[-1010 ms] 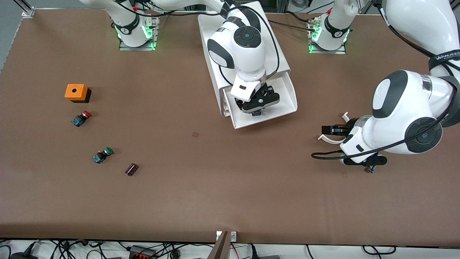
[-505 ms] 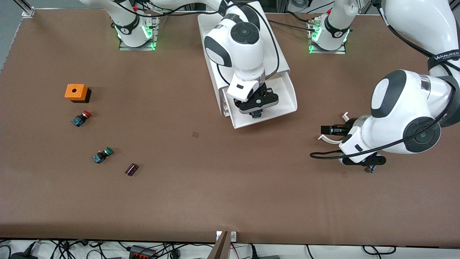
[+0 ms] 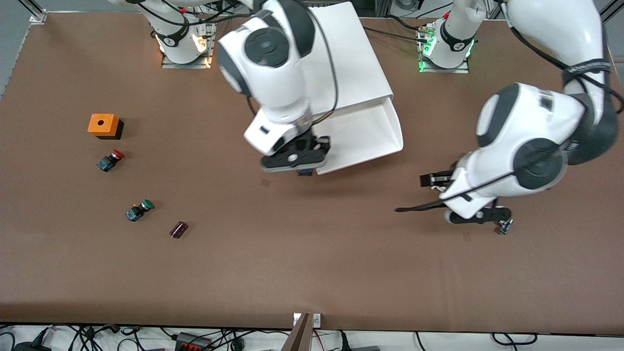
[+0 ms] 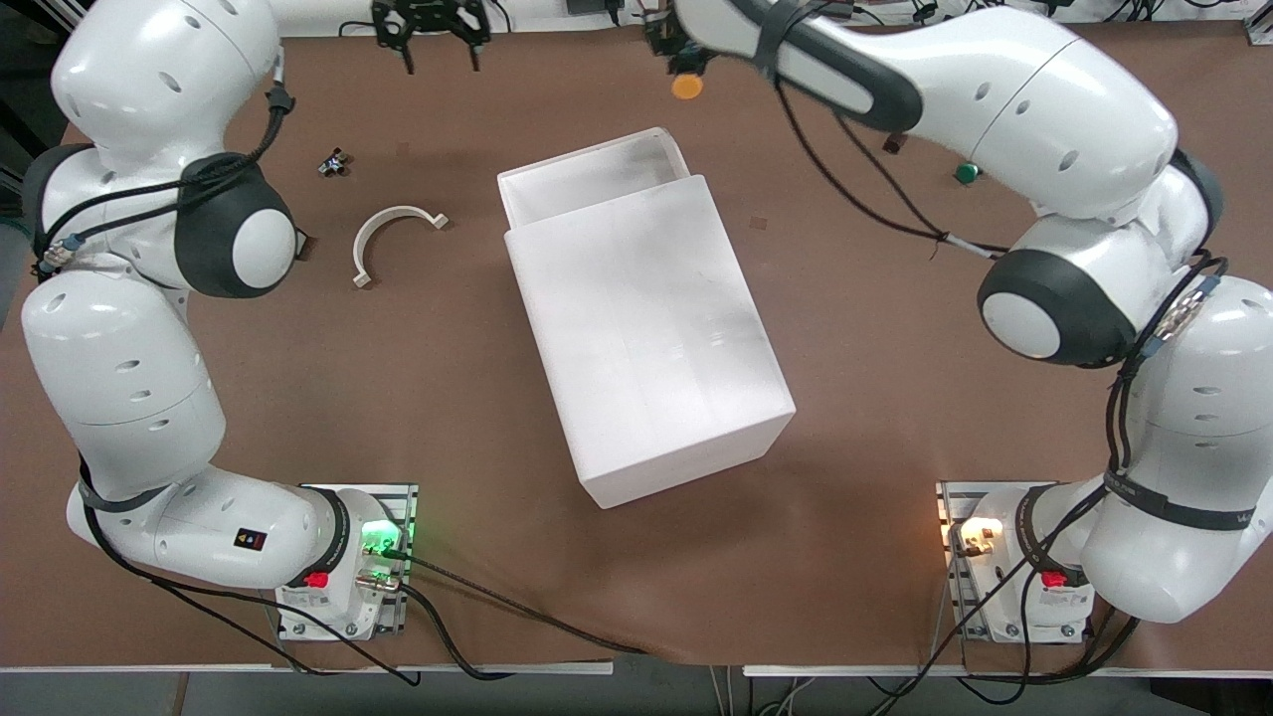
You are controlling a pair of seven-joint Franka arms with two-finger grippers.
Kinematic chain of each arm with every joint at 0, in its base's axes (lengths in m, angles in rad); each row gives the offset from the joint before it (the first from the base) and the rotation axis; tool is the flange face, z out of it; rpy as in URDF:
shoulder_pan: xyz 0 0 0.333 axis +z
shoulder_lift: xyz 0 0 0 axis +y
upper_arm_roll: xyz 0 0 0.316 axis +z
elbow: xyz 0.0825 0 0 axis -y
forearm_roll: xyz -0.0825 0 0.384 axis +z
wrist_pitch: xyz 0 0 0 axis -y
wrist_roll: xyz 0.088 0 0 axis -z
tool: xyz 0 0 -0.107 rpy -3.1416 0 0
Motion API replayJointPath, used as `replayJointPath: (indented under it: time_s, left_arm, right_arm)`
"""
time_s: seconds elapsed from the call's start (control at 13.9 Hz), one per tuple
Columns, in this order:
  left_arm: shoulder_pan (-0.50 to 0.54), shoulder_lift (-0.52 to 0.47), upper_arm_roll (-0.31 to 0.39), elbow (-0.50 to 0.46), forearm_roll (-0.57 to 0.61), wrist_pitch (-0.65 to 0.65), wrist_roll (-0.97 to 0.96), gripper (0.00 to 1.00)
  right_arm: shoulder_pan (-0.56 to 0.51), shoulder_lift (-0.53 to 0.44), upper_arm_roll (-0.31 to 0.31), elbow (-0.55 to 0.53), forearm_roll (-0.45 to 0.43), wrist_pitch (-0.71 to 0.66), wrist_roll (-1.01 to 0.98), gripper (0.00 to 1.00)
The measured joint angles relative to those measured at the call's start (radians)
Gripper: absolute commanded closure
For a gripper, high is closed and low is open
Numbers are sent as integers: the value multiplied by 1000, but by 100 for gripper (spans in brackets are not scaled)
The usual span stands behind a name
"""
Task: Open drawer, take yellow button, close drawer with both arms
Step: 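Lift the button out with the right gripper while the left gripper pushes drawer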
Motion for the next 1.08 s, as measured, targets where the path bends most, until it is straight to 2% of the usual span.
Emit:
replayJointPath:
  time_s: [0.29, 0.43, 0.65, 0.87, 1.08]
  left_arm:
    - [-81, -2, -5, -122, 5, 223, -133, 0]
    - [-93, -12, -10, -202, 5, 341, -170, 0]
    - [-114, -44, -22, -337, 5, 492, -215, 0]
    - [-124, -96, -42, -450, 5, 547, -229, 0]
    - [-124, -155, -78, -527, 5, 549, -290, 0]
  right_arm:
    - [-96, -2, -1, -16, 4, -125, -83, 100]
    - [-158, -1, -2, -51, 4, -176, -180, 100]
    - [-256, 0, -2, -138, 5, -184, -304, 100]
    - [-315, 0, -3, -230, 4, -154, -410, 100]
    - [-367, 2, -3, -348, 5, -53, -546, 100]
